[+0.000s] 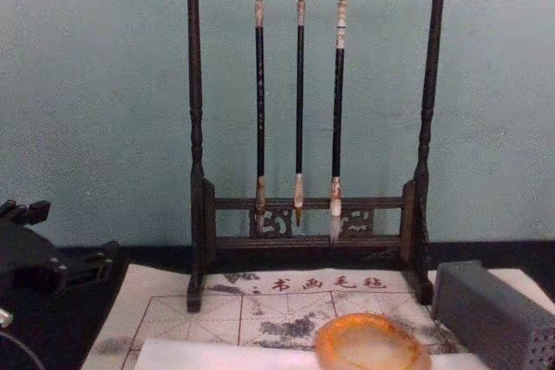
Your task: Pick up the brush from the inkstone, write on the paper, then place the brush back to its original position.
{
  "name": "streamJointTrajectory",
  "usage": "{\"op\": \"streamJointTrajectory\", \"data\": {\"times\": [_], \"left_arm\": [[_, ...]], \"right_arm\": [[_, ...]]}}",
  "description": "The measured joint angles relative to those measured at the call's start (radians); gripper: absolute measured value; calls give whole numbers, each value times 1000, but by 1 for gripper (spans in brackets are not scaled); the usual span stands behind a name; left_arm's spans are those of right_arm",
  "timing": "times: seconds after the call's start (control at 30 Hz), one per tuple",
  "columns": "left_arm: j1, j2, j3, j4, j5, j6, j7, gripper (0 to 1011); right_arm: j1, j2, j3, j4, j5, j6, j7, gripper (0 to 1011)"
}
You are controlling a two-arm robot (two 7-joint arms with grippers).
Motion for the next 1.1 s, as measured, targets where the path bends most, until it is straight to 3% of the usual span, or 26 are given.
{"op": "streamJointTrajectory", "data": {"times": [1.1], "left_arm": [[0, 0, 0, 0, 0, 0, 0, 1001]], "right_arm": [[-30, 21, 20, 0, -5, -12, -17, 183]]}}
